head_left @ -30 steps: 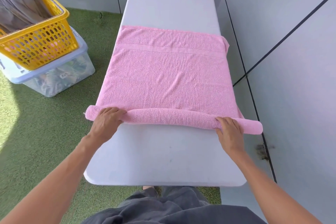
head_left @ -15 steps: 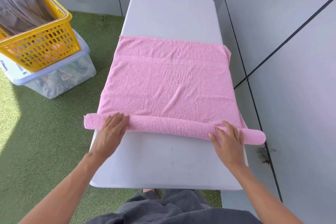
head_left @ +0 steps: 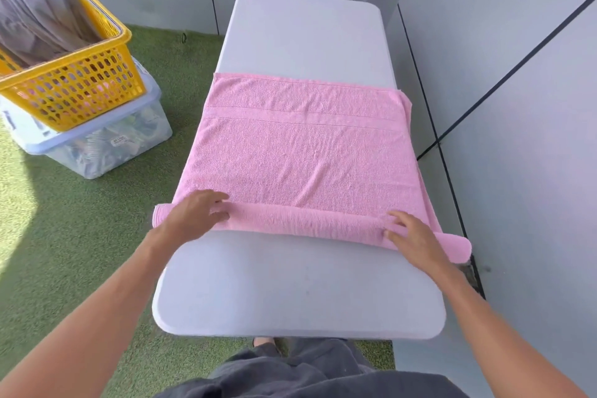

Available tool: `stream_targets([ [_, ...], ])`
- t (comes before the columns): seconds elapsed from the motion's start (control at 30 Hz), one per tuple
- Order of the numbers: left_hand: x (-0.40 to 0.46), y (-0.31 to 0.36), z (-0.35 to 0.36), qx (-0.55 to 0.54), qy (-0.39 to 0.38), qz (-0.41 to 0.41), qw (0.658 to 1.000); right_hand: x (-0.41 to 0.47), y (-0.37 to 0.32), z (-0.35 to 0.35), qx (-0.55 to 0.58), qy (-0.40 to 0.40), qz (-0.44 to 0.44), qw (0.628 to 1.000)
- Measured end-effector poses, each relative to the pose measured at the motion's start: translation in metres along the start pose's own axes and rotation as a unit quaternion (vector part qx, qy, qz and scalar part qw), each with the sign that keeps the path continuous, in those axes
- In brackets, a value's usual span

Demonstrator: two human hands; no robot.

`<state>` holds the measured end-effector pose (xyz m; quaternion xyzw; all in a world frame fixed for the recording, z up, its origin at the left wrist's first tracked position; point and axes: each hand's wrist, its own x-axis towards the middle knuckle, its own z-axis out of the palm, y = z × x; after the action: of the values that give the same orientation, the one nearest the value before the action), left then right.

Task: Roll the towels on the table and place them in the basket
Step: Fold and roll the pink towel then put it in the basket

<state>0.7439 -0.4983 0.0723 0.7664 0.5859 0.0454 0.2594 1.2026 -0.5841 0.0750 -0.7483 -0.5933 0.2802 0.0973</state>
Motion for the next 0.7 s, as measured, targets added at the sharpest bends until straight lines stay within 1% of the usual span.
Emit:
stream_targets([
  [0.03, -0.002, 0.004, 0.005, 0.025, 0.076, 0.009, 0.997, 0.0, -0.001, 0.006, 0.001, 0.065, -0.026, 0.998],
  [0.07, -0.006, 0.007, 0.011, 0.048, 0.136, 0.029, 0.989, -0.002, -0.001, 0.014, -0.027, 0.112, -0.05, 0.992],
  [0.1, -0.011, 0.011, 0.019, 0.061, 0.173, 0.054, 0.982, -0.005, -0.001, 0.023, -0.065, 0.133, -0.064, 0.987],
  [0.13, -0.017, 0.014, 0.026, 0.062, 0.187, 0.077, 0.977, -0.01, -0.002, 0.031, -0.104, 0.133, -0.069, 0.983],
  [0.17, -0.021, 0.014, 0.034, 0.063, 0.183, 0.091, 0.977, -0.014, -0.003, 0.038, -0.137, 0.122, -0.069, 0.981],
  [0.2, -0.024, 0.013, 0.04, 0.071, 0.169, 0.096, 0.979, -0.018, -0.003, 0.043, -0.162, 0.111, -0.063, 0.978],
  [0.27, -0.025, 0.009, 0.046, 0.084, 0.142, 0.094, 0.982, -0.02, -0.004, 0.045, -0.177, 0.108, -0.054, 0.977],
  [0.33, -0.019, 0.008, 0.04, 0.089, 0.117, 0.086, 0.985, -0.018, -0.006, 0.041, -0.184, 0.118, -0.052, 0.974],
  [0.37, -0.015, 0.009, 0.032, 0.083, 0.089, 0.077, 0.99, -0.016, -0.009, 0.037, -0.194, 0.113, -0.051, 0.973],
  [0.43, -0.005, 0.01, 0.013, 0.043, -0.021, 0.039, 0.998, -0.013, -0.013, 0.025, -0.214, 0.067, -0.043, 0.974],
  [0.5, 0.004, 0.005, 0.0, 0.024, -0.157, -0.012, 0.987, -0.007, -0.01, 0.013, -0.198, -0.02, -0.019, 0.98],
  [0.53, 0.006, 0.003, -0.004, 0.02, -0.181, -0.019, 0.983, -0.003, -0.007, 0.008, -0.17, -0.065, 0.004, 0.983],
  [0.57, 0.007, 0.001, -0.003, 0.011, -0.162, -0.01, 0.987, 0.0, -0.003, 0.005, -0.13, -0.083, 0.018, 0.988],
  [0.6, 0.006, -0.002, -0.002, 0.011, -0.099, 0.012, 0.995, 0.001, 0.0, 0.005, -0.09, -0.065, 0.02, 0.994],
  [0.63, 0.003, -0.002, 0.002, 0.018, -0.012, 0.037, 0.999, 0.0, 0.003, 0.008, -0.06, -0.015, 0.006, 0.998],
  [0.67, -0.001, -0.001, 0.005, 0.032, 0.063, 0.059, 0.996, -0.002, 0.003, 0.013, -0.046, 0.046, -0.012, 0.998],
  [0.7, -0.006, -0.001, 0.01, 0.048, 0.121, 0.082, 0.988, -0.006, 0.001, 0.02, -0.053, 0.097, -0.03, 0.993],
])
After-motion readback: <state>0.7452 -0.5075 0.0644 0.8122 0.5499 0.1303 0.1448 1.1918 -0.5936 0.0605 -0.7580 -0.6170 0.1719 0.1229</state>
